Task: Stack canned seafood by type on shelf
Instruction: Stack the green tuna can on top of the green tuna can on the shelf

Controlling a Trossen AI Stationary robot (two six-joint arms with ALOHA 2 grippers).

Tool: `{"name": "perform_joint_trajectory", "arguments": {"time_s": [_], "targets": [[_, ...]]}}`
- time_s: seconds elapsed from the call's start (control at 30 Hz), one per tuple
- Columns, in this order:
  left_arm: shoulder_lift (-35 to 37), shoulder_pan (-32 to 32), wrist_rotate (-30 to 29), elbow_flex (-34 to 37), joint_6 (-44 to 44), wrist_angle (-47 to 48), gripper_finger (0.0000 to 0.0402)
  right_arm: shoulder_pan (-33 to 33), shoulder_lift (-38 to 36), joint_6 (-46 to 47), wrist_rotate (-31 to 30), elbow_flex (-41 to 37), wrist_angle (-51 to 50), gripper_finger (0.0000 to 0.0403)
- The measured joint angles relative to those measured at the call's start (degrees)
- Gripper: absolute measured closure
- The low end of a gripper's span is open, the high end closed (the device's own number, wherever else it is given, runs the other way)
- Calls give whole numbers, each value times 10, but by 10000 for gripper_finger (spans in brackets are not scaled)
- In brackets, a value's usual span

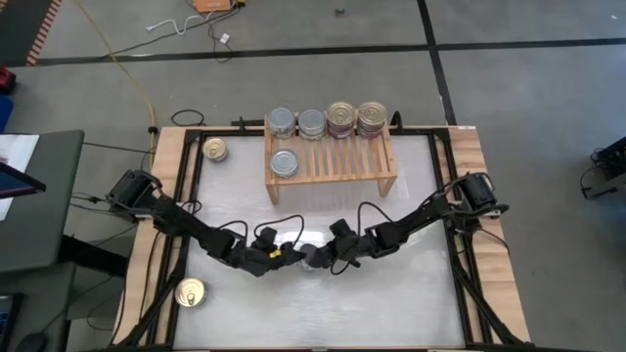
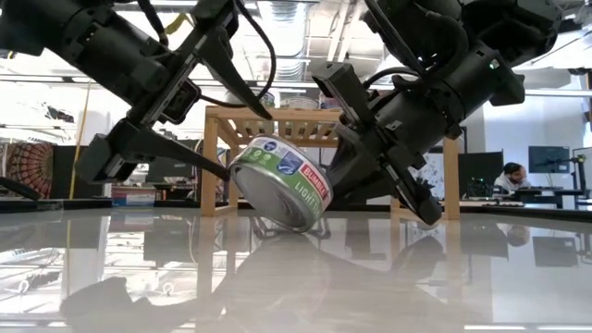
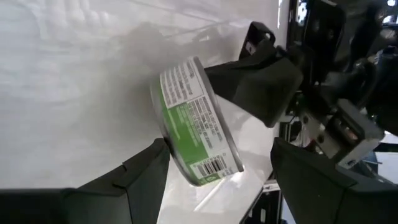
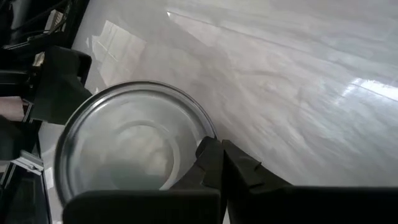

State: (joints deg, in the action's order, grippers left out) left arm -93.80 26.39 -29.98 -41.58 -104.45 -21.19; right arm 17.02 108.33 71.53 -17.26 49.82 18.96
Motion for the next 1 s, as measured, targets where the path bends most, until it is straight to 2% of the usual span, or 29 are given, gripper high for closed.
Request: {"name": "perform_joint_trajectory", "arguments": {"time_s": [0.47,0.6,0.7,1.0], "targets": [[-2,-2,-1,-29,-13,63,132,0,0,0,0,0,5,378],[-37,-3,4,-30,-35,32,132,0,0,0,0,0,12,378],[-68,-3,21,-30,-38,-36,132,0,0,0,0,0,12,378],[-75,-3,27,-30,-40,-57,132,6,0,1,-1,0,12,378]]}}
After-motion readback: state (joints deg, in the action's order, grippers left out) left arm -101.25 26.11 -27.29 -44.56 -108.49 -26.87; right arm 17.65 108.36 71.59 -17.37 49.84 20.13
